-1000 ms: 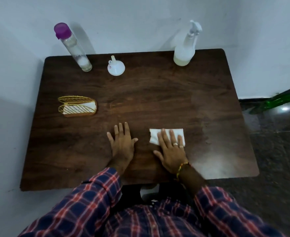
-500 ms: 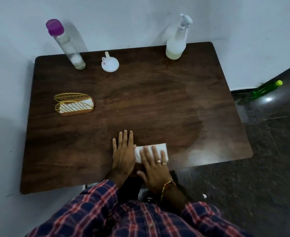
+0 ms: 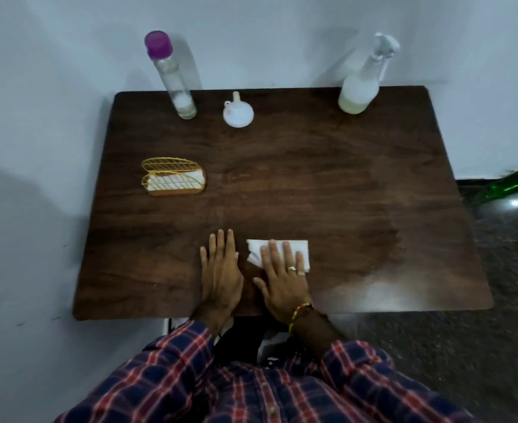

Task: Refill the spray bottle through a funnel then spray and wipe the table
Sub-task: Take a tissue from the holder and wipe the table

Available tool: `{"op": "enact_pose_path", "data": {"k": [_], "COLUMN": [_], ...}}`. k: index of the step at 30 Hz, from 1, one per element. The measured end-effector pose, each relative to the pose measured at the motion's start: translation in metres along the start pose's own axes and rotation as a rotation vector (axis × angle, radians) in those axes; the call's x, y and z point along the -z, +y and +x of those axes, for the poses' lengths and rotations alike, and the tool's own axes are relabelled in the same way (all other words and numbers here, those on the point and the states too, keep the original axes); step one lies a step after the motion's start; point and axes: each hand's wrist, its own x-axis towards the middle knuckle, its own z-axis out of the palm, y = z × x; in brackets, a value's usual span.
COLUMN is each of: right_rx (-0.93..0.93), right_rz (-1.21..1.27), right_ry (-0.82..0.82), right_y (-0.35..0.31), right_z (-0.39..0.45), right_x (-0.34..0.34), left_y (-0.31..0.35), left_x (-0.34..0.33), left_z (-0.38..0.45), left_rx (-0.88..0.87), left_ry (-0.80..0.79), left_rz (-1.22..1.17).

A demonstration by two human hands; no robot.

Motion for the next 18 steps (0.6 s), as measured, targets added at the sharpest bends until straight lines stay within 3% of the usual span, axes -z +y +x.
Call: {"op": "enact_pose_path", "data": {"k": [2, 4, 9, 14, 18], "right_rx": [0.132, 0.150, -0.149, -0.413, -0.484], "right_rz": [-0.027, -0.045, 0.018, 0.064, 0.133], "right_ry": [-0.028, -0.056, 0.000, 0.051, 0.051], "right_y": [-0.021, -0.026, 0.029, 0.101, 0.090], "right_z": [0.027, 0.057, 0.107, 0.093, 0.073], "right_x": [0.004, 0.011, 0.031, 0.043, 0.039], "left_y": [-0.013, -0.024, -0.035, -0.022, -0.004], "left_x": [0.007, 0.012, 0.019, 0.021, 0.018], "left_z": [-0.002, -0.003, -0.002, -0.001, 0.008], "left_rx": [0.018, 0.059, 0.105, 0.052, -0.009], "left_ry": [0.013, 0.049, 0.072, 0.031, -0.036], "left_rz": [0.020, 0.014, -0.024, -0.052, -0.037]}}
